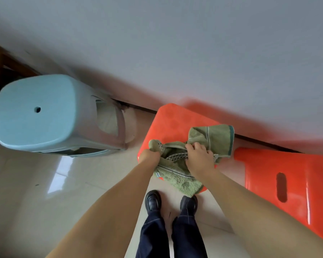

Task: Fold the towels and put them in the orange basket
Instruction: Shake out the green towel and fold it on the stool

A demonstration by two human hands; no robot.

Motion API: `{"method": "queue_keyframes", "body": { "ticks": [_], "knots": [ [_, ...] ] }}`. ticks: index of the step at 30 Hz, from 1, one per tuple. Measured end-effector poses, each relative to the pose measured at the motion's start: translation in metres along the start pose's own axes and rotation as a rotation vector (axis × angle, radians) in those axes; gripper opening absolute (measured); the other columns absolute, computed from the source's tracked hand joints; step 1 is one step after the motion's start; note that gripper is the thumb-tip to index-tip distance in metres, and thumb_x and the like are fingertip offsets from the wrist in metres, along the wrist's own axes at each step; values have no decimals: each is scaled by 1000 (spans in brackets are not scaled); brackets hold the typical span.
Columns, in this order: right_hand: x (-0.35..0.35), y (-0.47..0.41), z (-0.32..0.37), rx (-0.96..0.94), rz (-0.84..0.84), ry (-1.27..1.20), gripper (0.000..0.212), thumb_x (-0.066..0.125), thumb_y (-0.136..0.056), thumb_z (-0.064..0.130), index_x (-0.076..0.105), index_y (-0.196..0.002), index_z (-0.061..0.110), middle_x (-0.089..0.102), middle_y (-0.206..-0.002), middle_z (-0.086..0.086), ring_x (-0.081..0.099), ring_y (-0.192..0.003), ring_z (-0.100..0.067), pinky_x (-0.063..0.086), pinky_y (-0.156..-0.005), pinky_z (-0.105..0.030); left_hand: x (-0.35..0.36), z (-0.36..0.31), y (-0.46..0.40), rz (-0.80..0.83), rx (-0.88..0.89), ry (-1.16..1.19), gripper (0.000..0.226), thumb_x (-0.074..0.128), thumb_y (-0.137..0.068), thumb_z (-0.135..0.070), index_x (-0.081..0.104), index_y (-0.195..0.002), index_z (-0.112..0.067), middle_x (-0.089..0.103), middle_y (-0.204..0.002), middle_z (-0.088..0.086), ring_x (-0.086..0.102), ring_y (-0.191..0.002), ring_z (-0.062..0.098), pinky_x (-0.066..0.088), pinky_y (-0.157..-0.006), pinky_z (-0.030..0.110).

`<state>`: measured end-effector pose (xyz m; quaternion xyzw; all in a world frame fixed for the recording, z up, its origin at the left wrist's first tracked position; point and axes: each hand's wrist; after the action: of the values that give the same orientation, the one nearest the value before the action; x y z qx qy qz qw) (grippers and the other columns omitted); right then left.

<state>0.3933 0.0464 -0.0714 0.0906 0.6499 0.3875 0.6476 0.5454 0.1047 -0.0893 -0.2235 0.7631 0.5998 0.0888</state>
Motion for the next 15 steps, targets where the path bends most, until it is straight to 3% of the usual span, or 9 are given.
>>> {"method": "queue_keyframes", "body": {
  "ticks": [4,6,8,11,15],
  "knots": [
    [-7,2,-10,18,40,-21,35,44,-94,12,39,-128,14,54,-120,-11,54,-110,-32,42,-79,-39,-12,4,8,36,-55,626,21,42,-96,-9,52,-114,-9,57,-89,10,57,-78,25,51,-71,37],
    [-15,5,-14,14,39,-173,24,40,-97,17,42,-120,10,56,-91,-6,58,-83,-30,36,-55,-32,-20,1,16,55,-81,905,19,41,-99,-9,50,-116,-9,58,-84,10,56,-72,21,49,-66,35],
    [-26,11,-15,-13,-3,-285,19,38,-99,22,44,-111,9,49,-69,-1,53,-66,-28,27,-47,-31,-28,-8,28,94,-87,993,16,40,-101,-13,51,-112,-9,59,-85,10,57,-73,20,50,-69,35],
    [-40,22,-14,-41,-52,-554,19,43,-98,25,52,-106,11,57,-72,-6,59,-73,-32,33,-57,-33,-40,-24,42,211,-39,1007,19,46,-98,-24,60,-92,-13,62,-88,5,61,-72,17,51,-70,33],
    [-58,38,-19,23,60,-969,32,52,-95,37,57,-122,20,62,-111,2,57,-103,-13,43,-81,-20,-59,-48,85,488,94,986,28,51,-93,-35,60,-74,-18,66,-71,4,68,-64,20,57,-70,32]
  ]
}}
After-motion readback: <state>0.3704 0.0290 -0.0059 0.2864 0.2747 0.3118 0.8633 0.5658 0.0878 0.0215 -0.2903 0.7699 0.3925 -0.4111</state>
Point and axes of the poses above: each hand's wrist, its own y-axis away from the middle knuckle, its own x-axis out of the palm, z = x × y
